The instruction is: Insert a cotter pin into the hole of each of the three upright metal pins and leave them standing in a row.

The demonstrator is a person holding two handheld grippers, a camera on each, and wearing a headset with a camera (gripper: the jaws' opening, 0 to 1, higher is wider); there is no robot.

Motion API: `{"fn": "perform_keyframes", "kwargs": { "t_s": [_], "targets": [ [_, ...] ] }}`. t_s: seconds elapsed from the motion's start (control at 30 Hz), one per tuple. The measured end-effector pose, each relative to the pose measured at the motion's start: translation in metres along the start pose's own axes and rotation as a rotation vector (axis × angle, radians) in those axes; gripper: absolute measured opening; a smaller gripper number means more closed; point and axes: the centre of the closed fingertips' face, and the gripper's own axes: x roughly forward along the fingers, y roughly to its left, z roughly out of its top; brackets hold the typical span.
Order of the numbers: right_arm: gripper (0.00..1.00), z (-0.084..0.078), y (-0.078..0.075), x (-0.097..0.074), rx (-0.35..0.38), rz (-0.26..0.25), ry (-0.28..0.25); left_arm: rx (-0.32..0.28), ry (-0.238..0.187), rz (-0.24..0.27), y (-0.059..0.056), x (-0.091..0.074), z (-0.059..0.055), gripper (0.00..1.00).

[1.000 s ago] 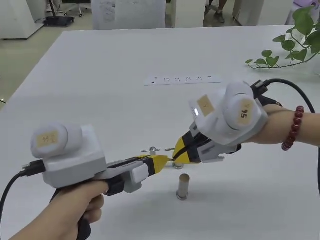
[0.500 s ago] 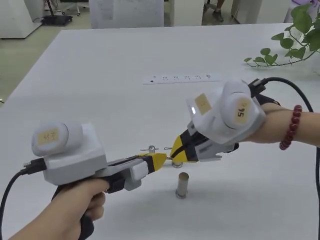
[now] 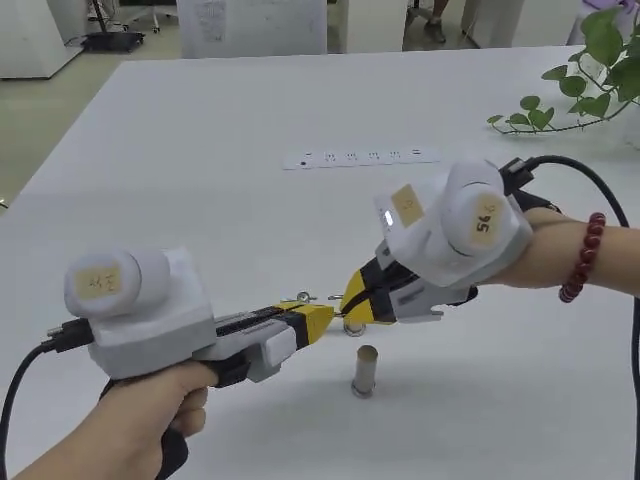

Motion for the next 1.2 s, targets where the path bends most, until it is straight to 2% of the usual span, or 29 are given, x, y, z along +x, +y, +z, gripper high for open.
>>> {"fn": "perform_keyframes", "kwargs": {
  "t_s": [0.37, 0.6, 0.93, 1.1, 1.2],
  "targets": [
    [0.08, -0.001, -0.003, -0.004, 0.047, -0.019, -0.028, 0.054, -0.002, -0.001, -0.001, -0.005, 0.002, 0.00],
    [0.11, -0.003, 0.001, -0.009, 0.124, 0.010, -0.060, 0.089, 0.003, -0.014, -0.001, -0.008, 0.002, 0.00],
    [0.14, -0.003, 0.011, -0.016, 0.228, 0.100, -0.113, 0.162, 0.036, -0.075, -0.011, -0.010, -0.003, 0.00],
    [0.16, -0.003, 0.025, -0.019, 0.297, 0.212, -0.149, 0.188, 0.057, -0.102, -0.016, -0.011, -0.009, 0.00],
    [0.16, -0.004, 0.031, -0.018, 0.303, 0.227, -0.141, 0.210, 0.070, -0.130, -0.020, -0.013, -0.012, 0.00]
  ]
}}
